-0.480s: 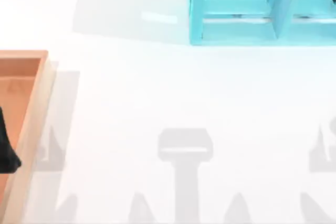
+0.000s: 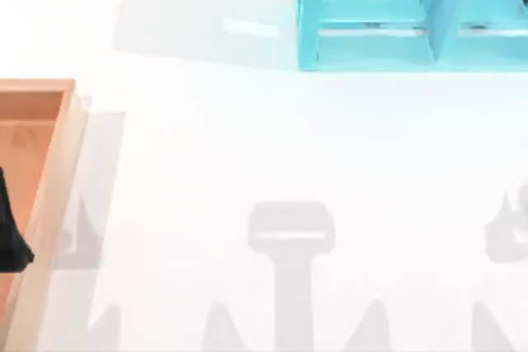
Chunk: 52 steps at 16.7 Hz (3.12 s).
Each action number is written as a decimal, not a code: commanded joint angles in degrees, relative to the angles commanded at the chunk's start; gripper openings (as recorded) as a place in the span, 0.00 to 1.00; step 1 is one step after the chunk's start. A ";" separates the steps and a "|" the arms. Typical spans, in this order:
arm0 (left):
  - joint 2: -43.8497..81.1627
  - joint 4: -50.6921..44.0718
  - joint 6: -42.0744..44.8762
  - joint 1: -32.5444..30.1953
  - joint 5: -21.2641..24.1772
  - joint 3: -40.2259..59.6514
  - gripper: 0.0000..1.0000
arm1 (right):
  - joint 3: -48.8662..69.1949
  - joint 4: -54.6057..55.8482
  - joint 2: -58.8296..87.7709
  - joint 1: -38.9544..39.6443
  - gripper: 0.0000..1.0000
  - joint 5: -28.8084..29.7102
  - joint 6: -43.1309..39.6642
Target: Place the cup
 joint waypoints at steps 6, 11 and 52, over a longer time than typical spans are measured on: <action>0.00 0.00 0.00 0.00 0.00 0.00 1.00 | 27.21 -21.60 31.53 -3.32 1.00 0.14 -2.89; 0.00 0.00 0.00 0.00 0.00 0.00 1.00 | 52.37 -40.55 61.54 -6.22 1.00 -0.01 -5.10; 0.00 0.00 0.00 0.00 0.00 0.00 1.00 | 65.77 -43.37 100.83 -9.69 0.32 -0.01 -8.20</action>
